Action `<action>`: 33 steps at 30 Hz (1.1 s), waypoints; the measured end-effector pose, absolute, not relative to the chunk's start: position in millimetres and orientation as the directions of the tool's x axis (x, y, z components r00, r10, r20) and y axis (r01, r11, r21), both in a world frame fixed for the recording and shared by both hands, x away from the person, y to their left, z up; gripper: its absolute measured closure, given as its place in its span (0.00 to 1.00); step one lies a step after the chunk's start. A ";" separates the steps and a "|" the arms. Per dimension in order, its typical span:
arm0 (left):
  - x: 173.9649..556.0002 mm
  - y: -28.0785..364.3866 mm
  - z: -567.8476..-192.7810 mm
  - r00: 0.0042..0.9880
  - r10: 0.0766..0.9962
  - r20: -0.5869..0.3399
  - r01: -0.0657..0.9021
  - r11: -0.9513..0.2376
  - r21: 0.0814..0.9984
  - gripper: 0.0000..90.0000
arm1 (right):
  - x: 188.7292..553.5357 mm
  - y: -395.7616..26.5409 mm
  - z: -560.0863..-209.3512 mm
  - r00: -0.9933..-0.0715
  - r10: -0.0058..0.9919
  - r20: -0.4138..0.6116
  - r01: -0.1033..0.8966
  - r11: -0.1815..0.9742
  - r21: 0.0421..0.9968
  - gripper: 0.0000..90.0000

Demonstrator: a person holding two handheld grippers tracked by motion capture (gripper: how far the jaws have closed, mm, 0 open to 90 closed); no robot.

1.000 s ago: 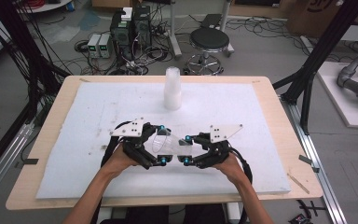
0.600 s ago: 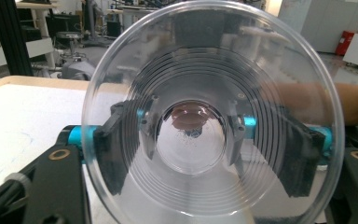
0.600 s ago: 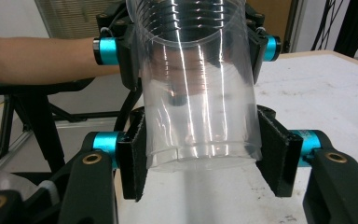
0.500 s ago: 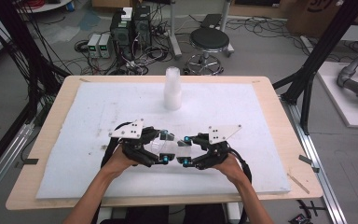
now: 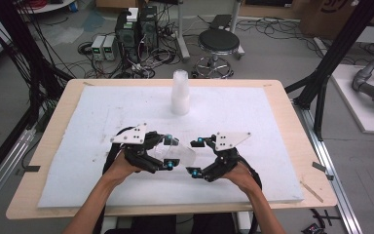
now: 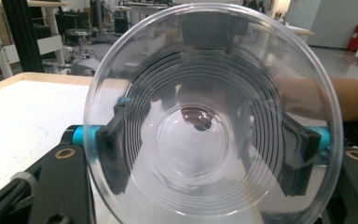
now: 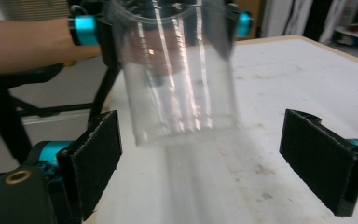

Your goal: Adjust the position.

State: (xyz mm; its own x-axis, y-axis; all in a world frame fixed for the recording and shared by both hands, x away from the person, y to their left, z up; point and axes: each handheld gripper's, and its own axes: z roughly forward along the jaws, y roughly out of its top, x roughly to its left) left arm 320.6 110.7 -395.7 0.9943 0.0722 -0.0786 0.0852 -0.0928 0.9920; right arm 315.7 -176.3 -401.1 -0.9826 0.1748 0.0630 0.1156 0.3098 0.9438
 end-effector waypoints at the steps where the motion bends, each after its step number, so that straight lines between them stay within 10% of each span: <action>1: 321.1 111.8 -395.0 0.994 0.079 -0.076 0.084 -0.101 0.991 0.37 | 315.9 -178.6 -401.4 -0.979 0.192 0.062 0.120 0.308 0.944 0.14; 33: 395.1 95.0 -351.5 0.986 0.161 0.034 0.092 -0.710 0.699 0.36 | 299.5 -273.5 -449.9 -0.641 0.765 0.056 0.416 0.285 0.864 0.15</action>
